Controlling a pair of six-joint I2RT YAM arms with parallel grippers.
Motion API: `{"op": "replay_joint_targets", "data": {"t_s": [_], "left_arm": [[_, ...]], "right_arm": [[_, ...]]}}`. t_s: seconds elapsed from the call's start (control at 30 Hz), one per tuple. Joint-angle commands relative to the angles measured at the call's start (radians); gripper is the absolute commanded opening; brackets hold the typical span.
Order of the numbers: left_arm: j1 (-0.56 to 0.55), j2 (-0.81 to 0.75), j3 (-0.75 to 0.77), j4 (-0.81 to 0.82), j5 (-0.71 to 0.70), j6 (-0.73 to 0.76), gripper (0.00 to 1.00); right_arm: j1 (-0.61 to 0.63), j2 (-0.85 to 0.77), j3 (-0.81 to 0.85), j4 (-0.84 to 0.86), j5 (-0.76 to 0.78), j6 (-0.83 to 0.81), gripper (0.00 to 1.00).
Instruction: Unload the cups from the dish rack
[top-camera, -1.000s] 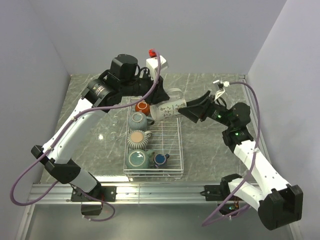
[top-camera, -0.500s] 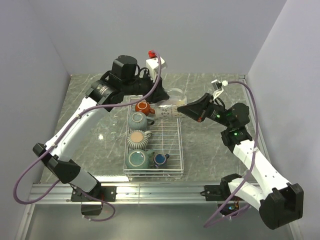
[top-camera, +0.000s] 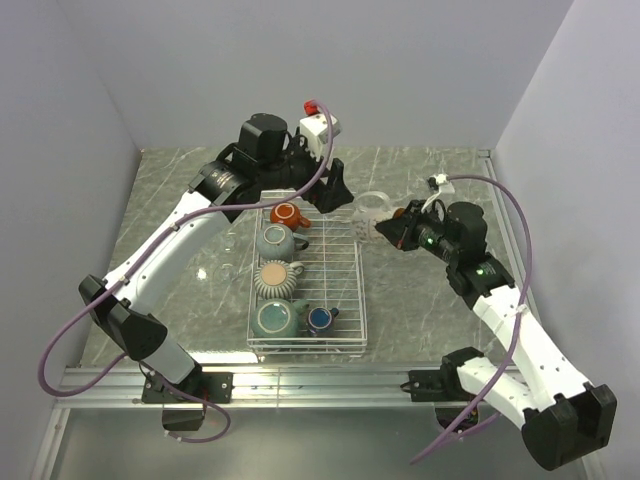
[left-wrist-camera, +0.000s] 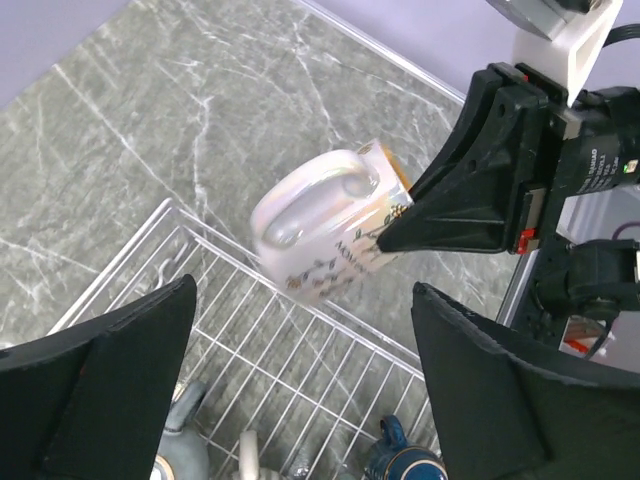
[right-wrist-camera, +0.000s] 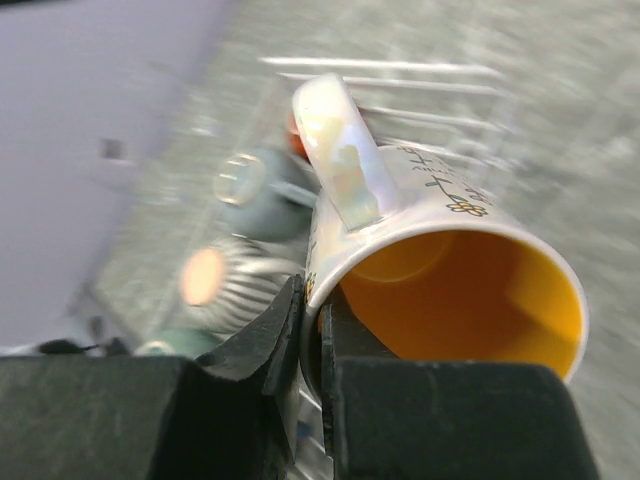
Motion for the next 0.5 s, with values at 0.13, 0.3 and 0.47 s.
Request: {"op": "replay_joint_targets", "data": {"t_s": [0.13,0.3,0.47], "left_arm": [[-0.004,-0.026,0.046,-0.027,-0.187,0.036,0.98],[-0.004,-0.046,0.049,-0.086,-0.311,0.103,0.98],[-0.004,-0.067,0.034,-0.118,-0.382,0.136,0.99]], "right_arm": [[-0.018,0.063,0.294,-0.218,0.359,-0.248,0.0],[-0.077,0.232,0.511,-0.41,0.455,-0.351,0.0],[-0.13,0.353,0.643,-0.557,0.585,-0.403,0.0]]}}
